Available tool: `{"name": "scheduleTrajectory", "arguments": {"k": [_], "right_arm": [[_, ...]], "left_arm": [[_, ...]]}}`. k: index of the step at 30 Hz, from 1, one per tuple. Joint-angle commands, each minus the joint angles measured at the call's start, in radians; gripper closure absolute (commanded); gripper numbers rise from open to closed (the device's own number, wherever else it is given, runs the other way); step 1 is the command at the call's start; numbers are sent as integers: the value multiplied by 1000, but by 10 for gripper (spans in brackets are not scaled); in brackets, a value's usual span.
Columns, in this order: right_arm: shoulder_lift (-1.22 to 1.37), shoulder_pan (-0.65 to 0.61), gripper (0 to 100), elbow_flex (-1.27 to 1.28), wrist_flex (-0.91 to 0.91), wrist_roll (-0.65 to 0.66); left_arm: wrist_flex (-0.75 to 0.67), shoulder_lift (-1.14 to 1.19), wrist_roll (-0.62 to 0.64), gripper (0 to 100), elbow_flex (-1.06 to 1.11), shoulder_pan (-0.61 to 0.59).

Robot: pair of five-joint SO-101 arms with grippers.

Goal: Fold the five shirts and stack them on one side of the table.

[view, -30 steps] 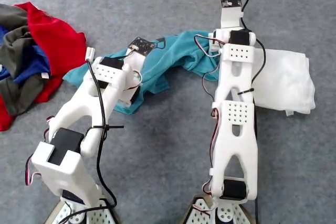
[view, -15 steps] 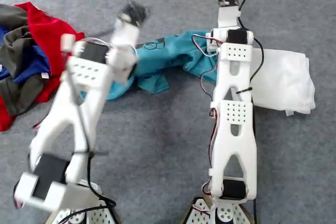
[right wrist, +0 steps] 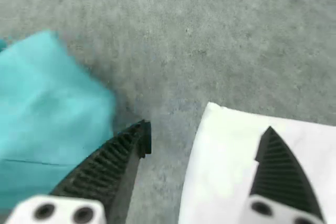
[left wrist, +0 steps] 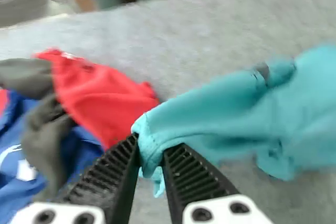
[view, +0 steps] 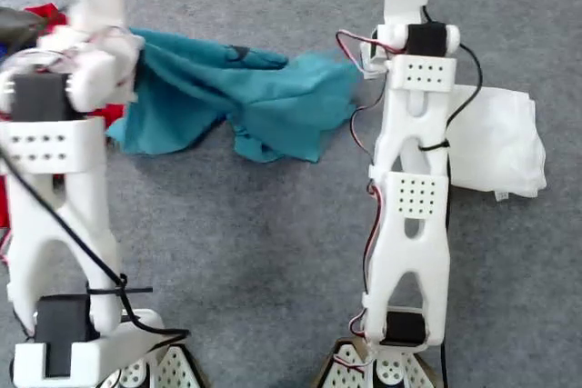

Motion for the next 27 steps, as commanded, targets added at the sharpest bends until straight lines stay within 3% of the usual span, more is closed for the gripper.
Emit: {"name": "scheduleTrajectory", "arguments": {"k": [1,4,7,11,17,20,23,27], "right_arm": [[-130,41,765,-33,26,28],[-206,31,875,-4,26,124],[-329,-12,889,137,29,249],[-593,-61,861,570,26,344],[-981,-186,858,1253,8,589],[-1090,-247,858,1432,-32,545],[-1093,-311,858,1504,-35,388],[-1013,-402,858,1543,-63,184]], "left_arm": [[5,-35,0,971,-50,-84],[-5,-32,-2,970,56,-128],[-78,-40,-2,970,226,-139],[-245,-58,0,970,449,-140],[-462,-176,8,970,742,-162],[-601,-222,51,970,888,-185],[-723,-239,137,970,1018,-199],[-766,-244,153,970,1081,-193]]}}
